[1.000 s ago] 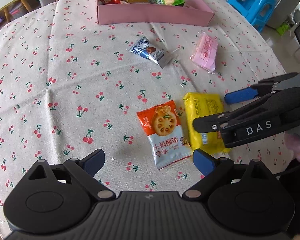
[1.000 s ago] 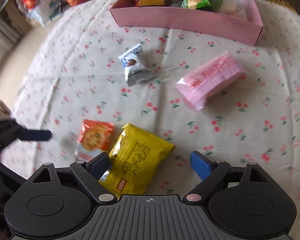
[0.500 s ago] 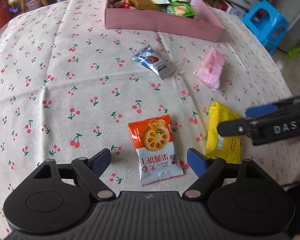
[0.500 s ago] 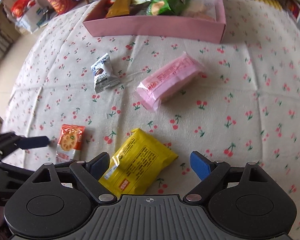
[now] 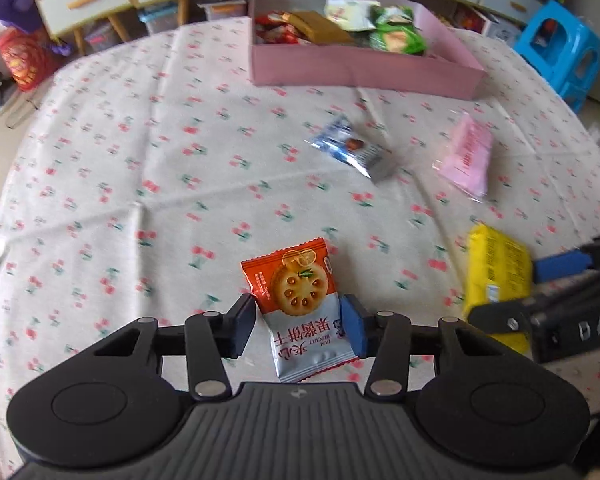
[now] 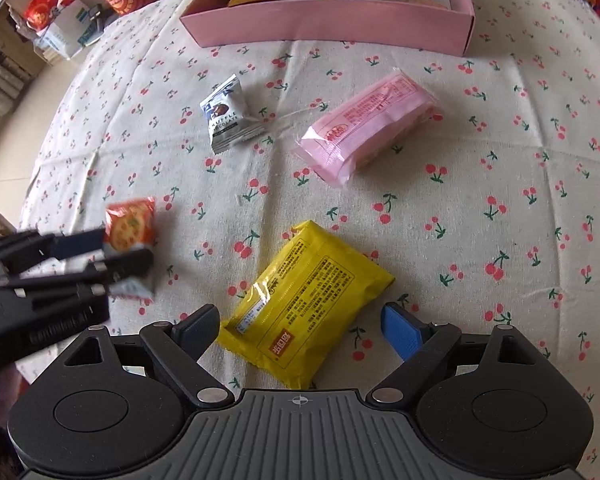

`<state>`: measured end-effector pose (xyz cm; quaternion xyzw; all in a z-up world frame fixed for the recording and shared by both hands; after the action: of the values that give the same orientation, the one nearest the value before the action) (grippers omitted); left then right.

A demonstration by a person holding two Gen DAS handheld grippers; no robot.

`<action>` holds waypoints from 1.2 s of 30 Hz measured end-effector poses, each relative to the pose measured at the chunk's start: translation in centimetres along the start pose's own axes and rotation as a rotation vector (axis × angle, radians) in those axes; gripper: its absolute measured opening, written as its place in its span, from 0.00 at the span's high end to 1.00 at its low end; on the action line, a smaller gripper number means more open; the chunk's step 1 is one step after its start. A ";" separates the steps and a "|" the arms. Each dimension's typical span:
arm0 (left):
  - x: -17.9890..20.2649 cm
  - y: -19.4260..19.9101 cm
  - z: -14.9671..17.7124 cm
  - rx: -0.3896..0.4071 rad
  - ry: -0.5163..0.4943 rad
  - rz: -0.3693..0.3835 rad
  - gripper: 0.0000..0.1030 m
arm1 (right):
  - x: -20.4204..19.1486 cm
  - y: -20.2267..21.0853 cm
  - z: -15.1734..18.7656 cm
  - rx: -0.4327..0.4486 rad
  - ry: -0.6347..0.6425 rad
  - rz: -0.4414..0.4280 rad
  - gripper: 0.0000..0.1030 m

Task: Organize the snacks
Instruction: 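Grasp the orange cookie packet with the left gripper while the right grasps the yellow biscuit packet, then lift the orange cookie packet and yellow biscuit packet over the pink box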

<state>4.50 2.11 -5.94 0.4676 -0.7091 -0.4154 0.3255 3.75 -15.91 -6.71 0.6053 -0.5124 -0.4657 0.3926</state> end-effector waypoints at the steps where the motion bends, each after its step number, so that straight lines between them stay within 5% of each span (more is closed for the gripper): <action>1: -0.2 0.0 0.0 0.007 0.001 -0.015 0.58 | -0.2 -0.1 0.1 0.008 0.008 0.013 0.14; 9: -1.1 -0.2 -0.2 0.038 0.030 -0.048 0.55 | -2.2 -0.1 0.8 0.109 0.148 0.050 0.29; 19: -1.6 -0.6 -0.1 0.022 0.064 -0.041 0.48 | -0.5 0.6 -0.4 0.198 0.068 0.017 0.33; 23: -1.7 -0.4 -0.1 0.023 0.079 -0.031 0.64 | -0.8 0.9 -0.4 0.217 0.069 0.015 0.34; 36: -2.9 1.1 -1.1 0.073 0.173 0.021 0.65 | 0.4 2.4 -1.4 0.250 -0.022 -0.064 0.35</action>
<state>6.03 4.73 -4.70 0.5060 -0.6978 -0.3438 0.3726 4.47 -16.69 -4.15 0.6605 -0.5512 -0.4171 0.2933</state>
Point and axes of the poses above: each gripper's, at about its wrist camera, not at the fingertips, and y roughly against the way its jaws point, x to its right, z to its underside, the point moved 1 cm from there along -y, roughly the way its jaws point, and after that the axes turned 4 degrees about z, right-handed, at the moved point
